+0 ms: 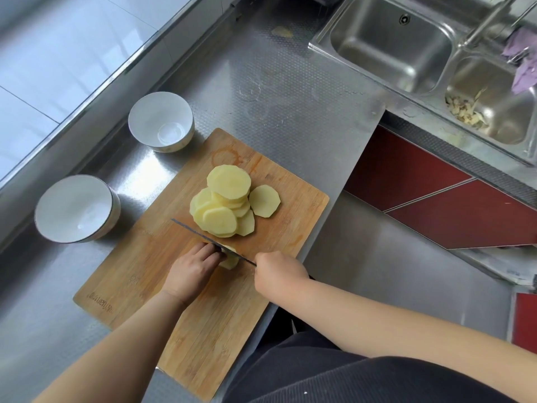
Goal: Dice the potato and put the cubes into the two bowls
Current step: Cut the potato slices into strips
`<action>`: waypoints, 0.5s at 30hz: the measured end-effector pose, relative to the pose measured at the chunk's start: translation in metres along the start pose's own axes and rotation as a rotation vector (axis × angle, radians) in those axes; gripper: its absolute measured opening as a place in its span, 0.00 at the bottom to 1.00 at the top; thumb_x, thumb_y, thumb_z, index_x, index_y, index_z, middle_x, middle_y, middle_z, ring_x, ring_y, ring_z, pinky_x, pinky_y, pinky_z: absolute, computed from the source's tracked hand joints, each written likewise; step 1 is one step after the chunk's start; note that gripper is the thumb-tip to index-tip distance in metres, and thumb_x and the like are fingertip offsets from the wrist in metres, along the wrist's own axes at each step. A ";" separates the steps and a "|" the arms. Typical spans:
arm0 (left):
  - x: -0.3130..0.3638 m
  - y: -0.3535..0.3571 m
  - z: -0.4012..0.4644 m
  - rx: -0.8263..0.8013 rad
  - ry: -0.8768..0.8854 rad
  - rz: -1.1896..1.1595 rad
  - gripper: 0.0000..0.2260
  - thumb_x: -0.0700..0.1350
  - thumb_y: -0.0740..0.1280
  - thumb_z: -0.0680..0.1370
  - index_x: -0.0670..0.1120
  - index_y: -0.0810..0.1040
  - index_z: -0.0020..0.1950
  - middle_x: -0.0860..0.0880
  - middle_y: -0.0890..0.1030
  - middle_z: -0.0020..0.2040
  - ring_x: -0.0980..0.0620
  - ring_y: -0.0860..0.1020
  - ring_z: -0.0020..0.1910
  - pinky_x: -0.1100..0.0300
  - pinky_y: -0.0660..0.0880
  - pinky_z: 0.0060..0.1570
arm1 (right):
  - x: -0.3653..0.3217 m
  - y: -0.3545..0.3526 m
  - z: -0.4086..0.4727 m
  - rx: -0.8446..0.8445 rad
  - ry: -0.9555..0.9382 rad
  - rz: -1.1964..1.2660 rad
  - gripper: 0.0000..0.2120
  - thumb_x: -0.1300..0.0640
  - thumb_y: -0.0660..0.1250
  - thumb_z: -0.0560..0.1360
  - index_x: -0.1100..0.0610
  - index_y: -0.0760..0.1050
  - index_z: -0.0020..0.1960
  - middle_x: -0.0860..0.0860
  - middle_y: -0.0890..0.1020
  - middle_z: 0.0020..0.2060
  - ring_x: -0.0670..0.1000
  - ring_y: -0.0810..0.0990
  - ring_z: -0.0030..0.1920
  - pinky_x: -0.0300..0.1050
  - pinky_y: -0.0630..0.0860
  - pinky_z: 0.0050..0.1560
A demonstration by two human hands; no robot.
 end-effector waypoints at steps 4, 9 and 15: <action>0.001 -0.001 0.003 -0.027 -0.018 -0.004 0.15 0.34 0.80 0.63 0.42 0.83 0.47 0.44 0.82 0.47 0.43 0.80 0.41 0.58 0.77 0.28 | 0.007 0.010 0.006 -0.015 0.026 0.028 0.08 0.59 0.58 0.80 0.58 0.73 0.56 0.55 0.79 0.46 0.56 0.74 0.40 0.42 0.68 0.33; 0.004 -0.007 0.003 -0.008 -0.040 -0.013 0.14 0.34 0.79 0.63 0.42 0.82 0.45 0.44 0.81 0.45 0.44 0.79 0.40 0.59 0.74 0.25 | 0.017 0.005 0.010 -0.020 0.026 0.122 0.11 0.54 0.56 0.82 0.58 0.75 0.54 0.53 0.75 0.41 0.55 0.75 0.41 0.41 0.62 0.28; -0.004 -0.009 0.004 0.007 -0.104 -0.062 0.13 0.35 0.79 0.65 0.43 0.81 0.45 0.45 0.81 0.45 0.43 0.80 0.40 0.57 0.77 0.27 | 0.013 0.003 0.006 -0.002 -0.002 0.118 0.13 0.52 0.55 0.82 0.58 0.76 0.54 0.54 0.77 0.42 0.56 0.76 0.41 0.41 0.62 0.28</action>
Point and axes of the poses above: each hand's wrist, its own z-axis towards the middle knuckle, its own y-axis out of the palm, x = y × z, the point moved 9 cm from there along z, towards the middle knuckle
